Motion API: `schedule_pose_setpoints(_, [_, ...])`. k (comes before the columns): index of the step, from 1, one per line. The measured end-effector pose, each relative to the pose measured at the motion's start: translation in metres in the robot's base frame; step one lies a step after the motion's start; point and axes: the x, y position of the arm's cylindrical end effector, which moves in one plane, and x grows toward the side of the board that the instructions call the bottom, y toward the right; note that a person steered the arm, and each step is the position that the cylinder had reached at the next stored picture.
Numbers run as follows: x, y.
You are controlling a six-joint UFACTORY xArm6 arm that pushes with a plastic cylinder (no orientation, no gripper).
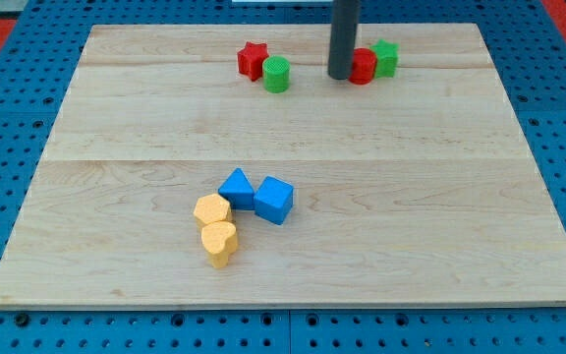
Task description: Push the red star towards the red circle
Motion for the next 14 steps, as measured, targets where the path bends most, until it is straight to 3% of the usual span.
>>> schedule_pose_setpoints(1, [-0.005,0.053])
schedule_pose_setpoints(2, [-0.013,0.028])
schedule_pose_setpoints(4, [0.033,-0.163])
schedule_pose_setpoints(5, [0.007,-0.220])
schedule_pose_setpoints(6, [0.001,-0.228])
schedule_pose_setpoints(8, [-0.028,-0.156])
schedule_pose_setpoints(10, [-0.070,-0.159])
schedule_pose_setpoints(12, [-0.077,-0.085])
schedule_pose_setpoints(13, [-0.097,-0.102])
schedule_pose_setpoints(14, [-0.070,-0.066])
